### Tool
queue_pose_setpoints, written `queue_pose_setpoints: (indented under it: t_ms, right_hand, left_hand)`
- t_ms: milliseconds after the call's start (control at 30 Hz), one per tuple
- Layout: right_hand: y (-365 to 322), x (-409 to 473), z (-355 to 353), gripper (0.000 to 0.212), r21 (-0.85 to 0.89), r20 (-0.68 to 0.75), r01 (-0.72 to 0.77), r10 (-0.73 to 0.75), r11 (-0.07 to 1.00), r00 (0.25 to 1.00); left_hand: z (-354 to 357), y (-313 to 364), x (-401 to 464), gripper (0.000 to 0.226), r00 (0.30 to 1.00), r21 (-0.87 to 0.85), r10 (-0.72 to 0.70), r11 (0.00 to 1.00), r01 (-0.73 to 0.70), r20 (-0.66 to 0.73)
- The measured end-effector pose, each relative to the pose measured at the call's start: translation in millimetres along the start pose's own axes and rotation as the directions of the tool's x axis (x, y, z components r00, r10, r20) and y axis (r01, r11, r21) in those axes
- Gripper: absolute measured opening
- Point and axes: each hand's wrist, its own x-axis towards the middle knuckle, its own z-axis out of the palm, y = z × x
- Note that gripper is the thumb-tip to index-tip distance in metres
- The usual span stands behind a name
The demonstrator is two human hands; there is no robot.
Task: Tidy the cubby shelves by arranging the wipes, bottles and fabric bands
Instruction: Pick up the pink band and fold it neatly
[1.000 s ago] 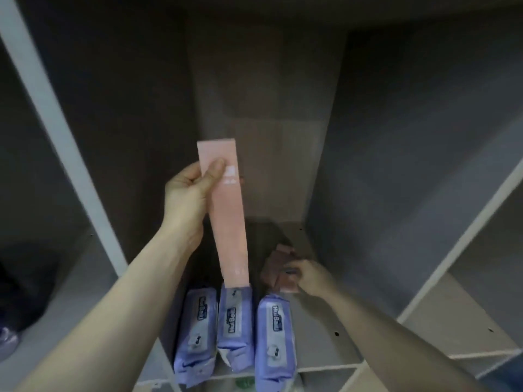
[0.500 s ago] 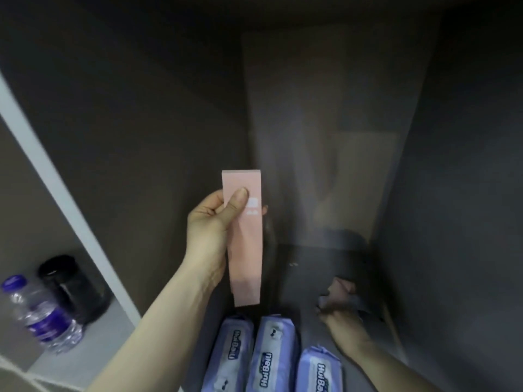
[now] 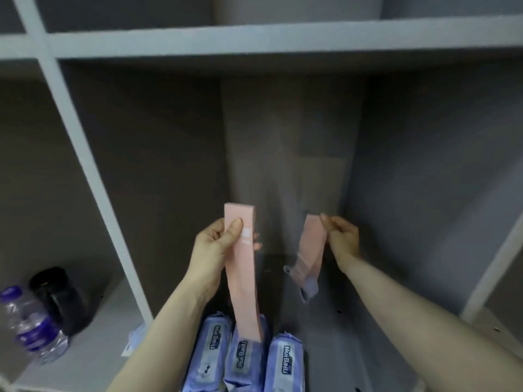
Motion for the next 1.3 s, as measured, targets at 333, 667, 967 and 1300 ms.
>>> queue_pose_setpoints:
  t_ms: [333, 667, 967, 1300]
  right_hand:
    - [-138.6, -27.6, 9.2, 0.014, 0.225, 0.089, -0.056, 0.036, 0.973, 0.995]
    - [-117.6, -21.0, -9.0, 0.02, 0.257, 0.023, -0.16, 0.16, 0.953, 0.987]
    - [-25.7, -67.0, -27.4, 0.063, -0.345, 0.426, -0.374, 0.499, 0.861, 0.755]
    - [-40.7, -58.4, -8.4, 0.02, -0.396, 0.287, 0.077, 0.043, 0.915, 0.957]
  left_hand:
    - [32.9, 1.2, 8.1, 0.02, 0.989, 0.219, -0.061, 0.975, 0.031, 0.131]
    - [65.9, -13.2, 35.0, 0.015, 0.961, 0.15, -0.111, 0.986, 0.075, 0.253]
    - [93.0, 19.3, 72.9, 0.021, 0.999, 0.137, 0.042, 0.99, -0.04, -0.007]
    - [45.3, 13.6, 86.1, 0.02, 0.95, 0.338, 0.196, 0.935, -0.106, -0.243]
